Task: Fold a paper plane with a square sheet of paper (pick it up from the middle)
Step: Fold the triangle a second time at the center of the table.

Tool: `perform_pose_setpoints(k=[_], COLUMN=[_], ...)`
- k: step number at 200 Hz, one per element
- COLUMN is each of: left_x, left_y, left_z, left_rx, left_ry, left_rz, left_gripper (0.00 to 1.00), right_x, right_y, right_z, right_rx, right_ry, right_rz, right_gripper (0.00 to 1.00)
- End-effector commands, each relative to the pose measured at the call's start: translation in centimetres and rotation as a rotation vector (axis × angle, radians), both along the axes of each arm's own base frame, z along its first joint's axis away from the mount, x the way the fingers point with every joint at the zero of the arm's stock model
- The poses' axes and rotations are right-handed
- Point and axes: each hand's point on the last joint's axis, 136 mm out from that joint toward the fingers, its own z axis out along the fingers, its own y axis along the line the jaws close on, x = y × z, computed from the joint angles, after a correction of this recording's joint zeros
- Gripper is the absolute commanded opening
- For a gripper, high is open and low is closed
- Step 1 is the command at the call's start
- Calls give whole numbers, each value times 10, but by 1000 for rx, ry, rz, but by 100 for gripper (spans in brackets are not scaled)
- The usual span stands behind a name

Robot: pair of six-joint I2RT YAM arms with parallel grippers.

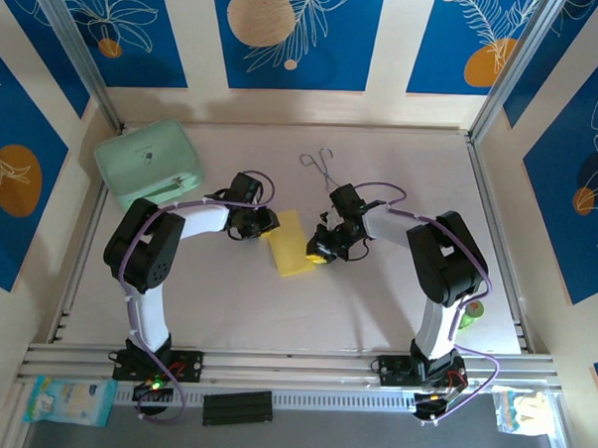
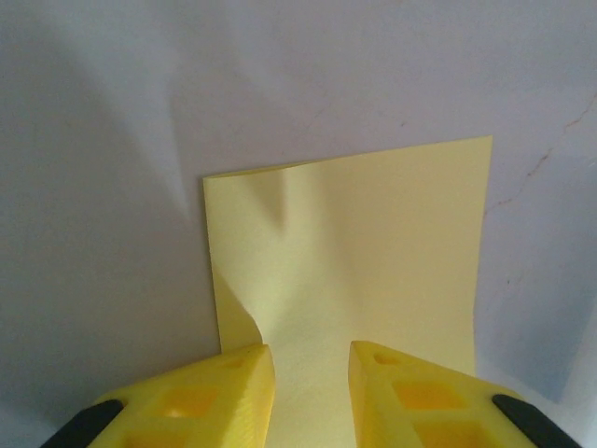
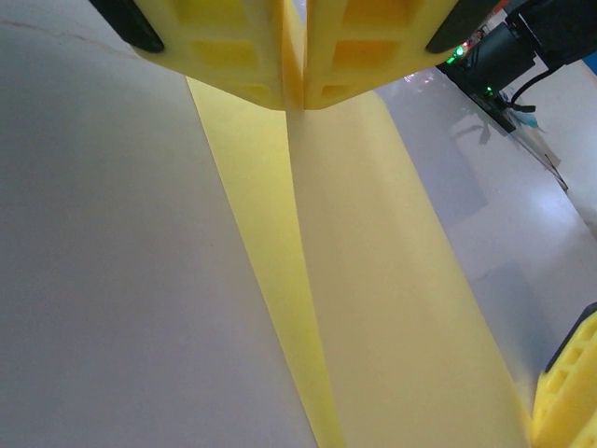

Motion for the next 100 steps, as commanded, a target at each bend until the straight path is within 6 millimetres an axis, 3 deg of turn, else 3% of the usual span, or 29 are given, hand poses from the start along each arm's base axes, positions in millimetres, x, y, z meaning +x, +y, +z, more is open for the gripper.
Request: perform_pose_setpoints(k=[1, 40, 100], left_x=[-16, -16, -20], left_y=[12, 11, 12], left_z=[-29, -30, -34], left_rx=[48, 46, 44], left_ry=[92, 94, 107], left_rz=[13, 11, 5], left_gripper=[31, 31, 31], right_x=[-9, -7, 0], right_y=[-4, 0, 21], right_z=[6, 12, 20], right_rx=[10, 35, 79], right_ry=[42, 44, 23], right_rz=[-6, -10, 33], right_gripper=[11, 4, 0])
